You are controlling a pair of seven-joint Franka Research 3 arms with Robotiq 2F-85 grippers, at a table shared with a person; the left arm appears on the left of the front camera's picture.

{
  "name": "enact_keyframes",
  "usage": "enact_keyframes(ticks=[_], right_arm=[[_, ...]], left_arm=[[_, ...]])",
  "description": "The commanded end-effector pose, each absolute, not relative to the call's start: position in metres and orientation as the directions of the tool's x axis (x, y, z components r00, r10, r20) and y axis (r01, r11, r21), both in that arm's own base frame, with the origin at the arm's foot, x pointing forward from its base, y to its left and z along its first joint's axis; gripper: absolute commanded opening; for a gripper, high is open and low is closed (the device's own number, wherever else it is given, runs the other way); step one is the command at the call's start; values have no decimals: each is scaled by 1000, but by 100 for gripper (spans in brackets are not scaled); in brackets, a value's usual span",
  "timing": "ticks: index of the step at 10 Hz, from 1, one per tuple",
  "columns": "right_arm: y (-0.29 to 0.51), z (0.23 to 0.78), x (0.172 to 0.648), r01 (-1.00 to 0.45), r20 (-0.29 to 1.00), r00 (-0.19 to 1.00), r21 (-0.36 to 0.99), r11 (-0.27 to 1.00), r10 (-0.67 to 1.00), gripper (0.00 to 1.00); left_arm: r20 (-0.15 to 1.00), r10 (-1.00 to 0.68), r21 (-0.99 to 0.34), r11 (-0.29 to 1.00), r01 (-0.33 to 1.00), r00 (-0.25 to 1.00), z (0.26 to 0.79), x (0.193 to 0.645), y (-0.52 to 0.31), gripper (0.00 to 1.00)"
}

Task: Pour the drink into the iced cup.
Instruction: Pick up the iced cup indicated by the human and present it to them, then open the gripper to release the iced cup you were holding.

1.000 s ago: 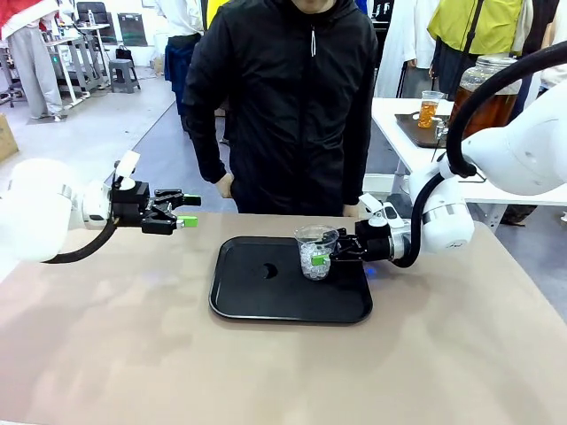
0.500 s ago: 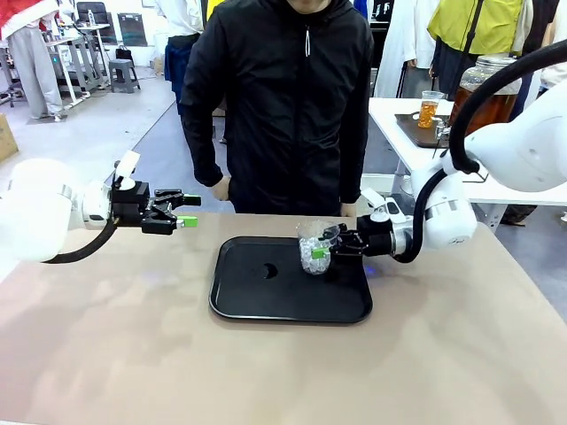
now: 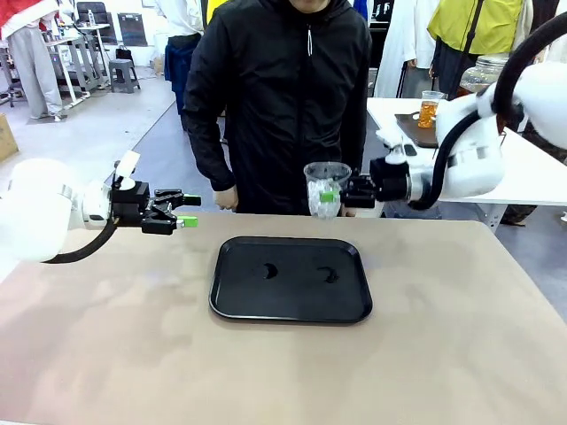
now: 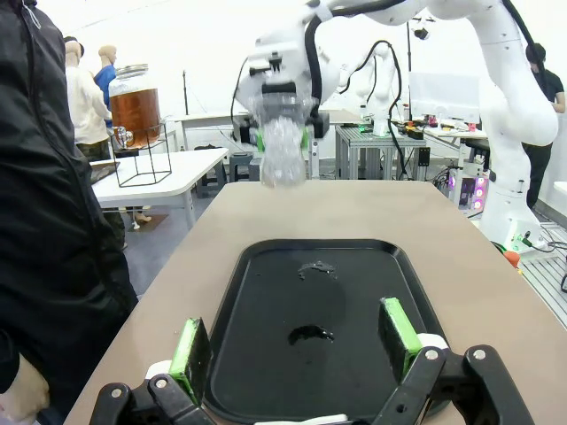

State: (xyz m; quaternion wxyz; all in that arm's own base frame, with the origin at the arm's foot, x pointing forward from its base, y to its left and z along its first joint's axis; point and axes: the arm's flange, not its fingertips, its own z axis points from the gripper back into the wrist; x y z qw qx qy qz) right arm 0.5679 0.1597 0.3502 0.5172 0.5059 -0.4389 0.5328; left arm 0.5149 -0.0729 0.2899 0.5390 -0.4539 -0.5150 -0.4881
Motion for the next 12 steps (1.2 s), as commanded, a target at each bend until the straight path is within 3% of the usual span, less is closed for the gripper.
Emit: enact_keyframes(ticks=[1, 12], right_arm=[[164, 380, 578, -993, 992, 75, 83, -85, 102, 48], [162, 385, 575, -995, 994, 47, 55, -78, 103, 48]], left_arm=[[998, -64, 17, 115, 993, -9, 292, 515, -74, 100], [998, -64, 17, 115, 993, -9, 292, 515, -74, 100]])
